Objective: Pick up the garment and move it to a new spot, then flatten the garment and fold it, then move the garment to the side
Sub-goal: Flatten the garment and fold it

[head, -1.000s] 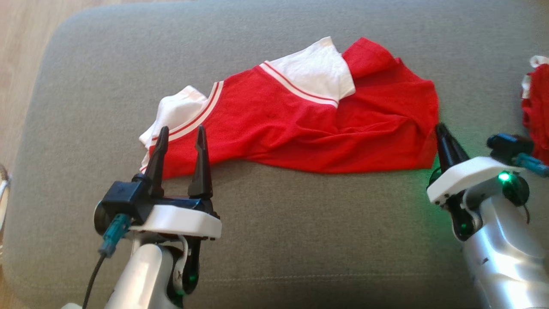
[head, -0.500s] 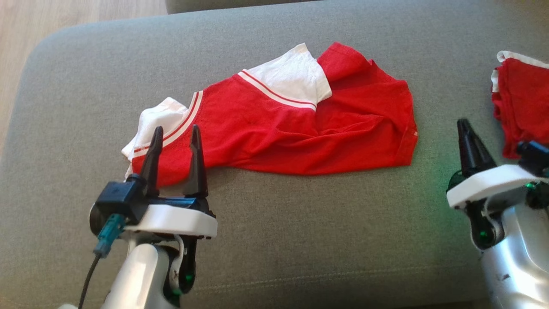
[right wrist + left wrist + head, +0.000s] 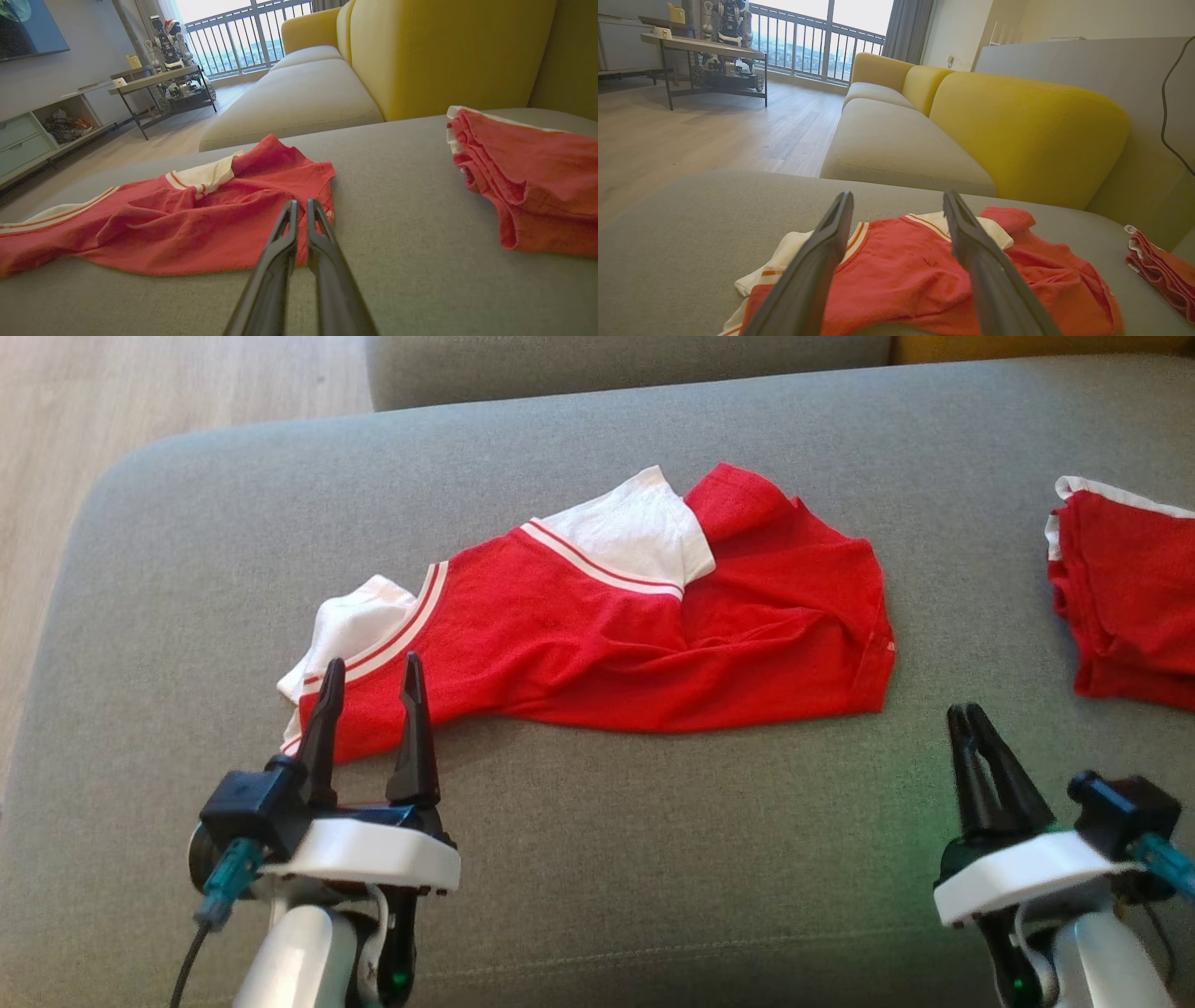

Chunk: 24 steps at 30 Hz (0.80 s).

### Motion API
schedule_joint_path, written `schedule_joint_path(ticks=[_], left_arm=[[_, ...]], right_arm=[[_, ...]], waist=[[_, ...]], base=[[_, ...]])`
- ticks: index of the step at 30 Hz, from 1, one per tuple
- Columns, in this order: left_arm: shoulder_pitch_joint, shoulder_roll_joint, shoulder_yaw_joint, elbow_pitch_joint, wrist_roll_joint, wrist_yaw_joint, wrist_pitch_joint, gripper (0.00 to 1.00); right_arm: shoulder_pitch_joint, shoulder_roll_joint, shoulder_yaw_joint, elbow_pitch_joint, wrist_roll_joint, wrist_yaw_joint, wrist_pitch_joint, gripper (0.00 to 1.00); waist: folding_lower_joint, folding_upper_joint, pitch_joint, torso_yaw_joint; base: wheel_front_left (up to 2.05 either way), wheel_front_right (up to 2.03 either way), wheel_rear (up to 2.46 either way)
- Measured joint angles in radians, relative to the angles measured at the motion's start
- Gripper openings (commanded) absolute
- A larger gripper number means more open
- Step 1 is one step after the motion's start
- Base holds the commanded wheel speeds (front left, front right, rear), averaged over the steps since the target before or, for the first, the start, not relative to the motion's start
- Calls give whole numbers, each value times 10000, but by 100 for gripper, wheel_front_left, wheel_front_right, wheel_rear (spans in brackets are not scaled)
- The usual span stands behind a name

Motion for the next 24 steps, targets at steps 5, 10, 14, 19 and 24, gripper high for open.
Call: schedule_joint_path(ticks=[5, 10, 14, 19, 24], left_arm=[[58, 0, -23, 48, 2, -10, 0, 100], [58, 0, -25, 71, 17, -12, 0, 100], [42, 2, -176, 86, 17, -10, 0, 100], [-117, 2, -453, 130, 17, 42, 0, 100], [-523, 0, -777, 272, 119, 115, 0, 100]], right_arm=[[205, 169, -132, 12, -198, 0, 0, 100], [161, 240, -199, 12, -255, 0, 0, 100], [-207, 247, -395, 188, -403, 0, 81, 100], [-990, 247, -786, 683, -619, 0, 579, 100], [-1980, 192, -1191, 1789, -500, 0, 1007, 100]], waist=[[0, 0, -85, 50], [0, 0, 2, 146], [1, 0, 223, 272], [1, 0, 684, 475], [2, 0, 1165, 771]], base=[[0, 0, 0], [0, 0, 0], [0, 0, 0], [0, 0, 0], [0, 0, 0]])
